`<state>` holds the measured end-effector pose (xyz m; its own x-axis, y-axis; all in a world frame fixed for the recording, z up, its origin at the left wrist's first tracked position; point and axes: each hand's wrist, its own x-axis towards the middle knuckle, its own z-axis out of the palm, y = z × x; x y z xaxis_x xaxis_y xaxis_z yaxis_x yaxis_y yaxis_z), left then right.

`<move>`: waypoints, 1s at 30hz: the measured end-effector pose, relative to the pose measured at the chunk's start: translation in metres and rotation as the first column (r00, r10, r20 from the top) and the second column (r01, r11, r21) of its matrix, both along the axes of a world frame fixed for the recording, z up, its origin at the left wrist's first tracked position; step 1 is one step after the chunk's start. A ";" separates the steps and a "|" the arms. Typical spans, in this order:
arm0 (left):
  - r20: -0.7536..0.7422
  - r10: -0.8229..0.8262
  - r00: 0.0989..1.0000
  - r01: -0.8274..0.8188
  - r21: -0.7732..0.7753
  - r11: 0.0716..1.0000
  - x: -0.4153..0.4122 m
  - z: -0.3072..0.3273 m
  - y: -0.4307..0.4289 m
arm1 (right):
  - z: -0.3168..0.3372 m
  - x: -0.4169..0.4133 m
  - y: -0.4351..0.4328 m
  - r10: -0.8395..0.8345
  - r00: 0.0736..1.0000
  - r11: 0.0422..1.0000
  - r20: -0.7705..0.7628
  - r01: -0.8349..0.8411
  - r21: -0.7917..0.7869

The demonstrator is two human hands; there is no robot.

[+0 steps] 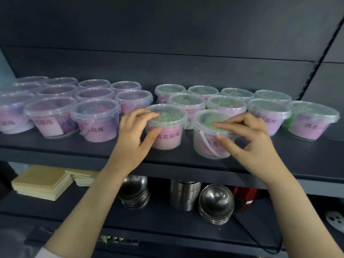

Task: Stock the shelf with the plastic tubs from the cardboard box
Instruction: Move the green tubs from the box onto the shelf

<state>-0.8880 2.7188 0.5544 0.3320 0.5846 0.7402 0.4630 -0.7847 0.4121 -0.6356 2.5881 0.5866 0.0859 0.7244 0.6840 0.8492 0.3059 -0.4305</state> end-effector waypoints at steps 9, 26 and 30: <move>0.074 -0.065 0.995 0.067 -0.031 0.997 -0.003 -0.001 0.000 | -0.008 -0.008 0.012 -0.081 0.996 0.997 -0.037 0.082 0.004; 0.145 -0.253 0.957 0.272 -0.127 0.954 -0.005 0.002 0.005 | 0.025 -0.031 0.000 -0.194 0.981 0.951 0.012 0.191 -0.244; 0.061 -0.234 0.970 0.236 -0.029 0.971 -0.008 0.003 0.007 | 0.020 -0.046 -0.004 -0.236 0.971 0.949 0.042 0.239 -0.204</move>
